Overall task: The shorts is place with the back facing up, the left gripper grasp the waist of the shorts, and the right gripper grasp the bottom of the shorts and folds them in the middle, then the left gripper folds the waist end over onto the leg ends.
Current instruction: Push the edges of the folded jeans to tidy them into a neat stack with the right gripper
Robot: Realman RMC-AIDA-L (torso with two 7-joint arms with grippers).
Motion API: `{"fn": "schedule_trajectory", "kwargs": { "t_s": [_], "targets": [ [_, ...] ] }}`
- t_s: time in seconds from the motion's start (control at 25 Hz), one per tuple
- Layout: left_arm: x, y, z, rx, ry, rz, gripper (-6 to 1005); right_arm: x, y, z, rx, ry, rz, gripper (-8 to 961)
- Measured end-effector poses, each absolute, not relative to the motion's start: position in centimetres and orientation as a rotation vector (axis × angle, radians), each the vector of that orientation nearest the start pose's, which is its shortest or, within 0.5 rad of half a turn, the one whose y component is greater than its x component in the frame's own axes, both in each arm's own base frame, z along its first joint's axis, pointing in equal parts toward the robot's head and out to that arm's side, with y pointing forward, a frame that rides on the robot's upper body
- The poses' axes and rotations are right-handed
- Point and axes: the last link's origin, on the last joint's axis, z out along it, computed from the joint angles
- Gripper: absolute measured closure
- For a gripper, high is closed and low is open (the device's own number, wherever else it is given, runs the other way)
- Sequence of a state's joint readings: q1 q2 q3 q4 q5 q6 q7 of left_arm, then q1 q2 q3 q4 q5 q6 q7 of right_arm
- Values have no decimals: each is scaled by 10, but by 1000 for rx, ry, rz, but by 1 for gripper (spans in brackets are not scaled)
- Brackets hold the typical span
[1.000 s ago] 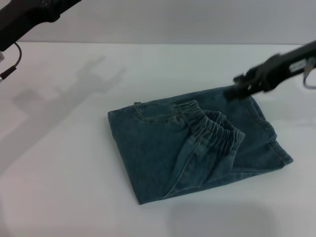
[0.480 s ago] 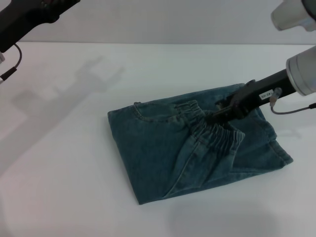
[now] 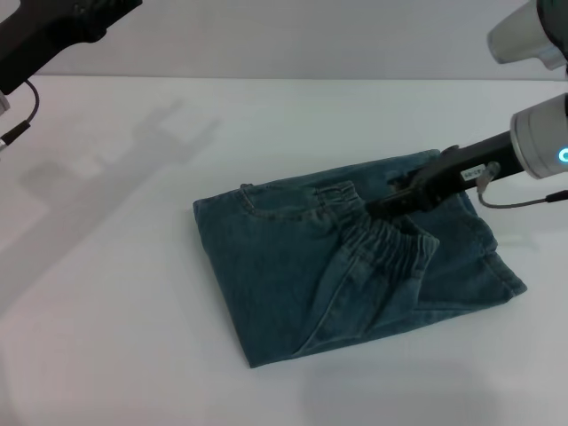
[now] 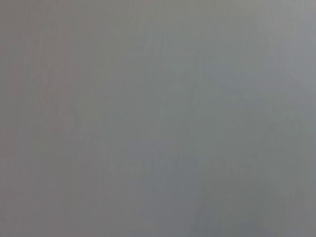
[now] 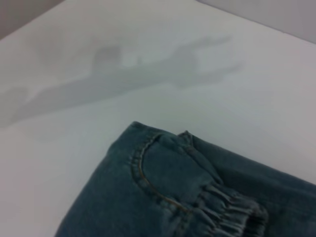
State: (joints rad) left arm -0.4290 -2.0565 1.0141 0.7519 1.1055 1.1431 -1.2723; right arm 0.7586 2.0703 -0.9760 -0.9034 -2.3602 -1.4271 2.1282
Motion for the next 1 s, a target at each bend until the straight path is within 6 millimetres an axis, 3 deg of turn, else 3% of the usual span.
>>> {"fn": "schedule_trajectory", "kwargs": {
  "t_s": [0.44,1.0],
  "targets": [
    [-238,389,67,-2025,-560,-1088,244,184,385,-14,-2846,972,99,338],
    [-239,388,65,-2031,-565,-1087,244,202,378,11,-2761,1000,123,339]
  ]
}}
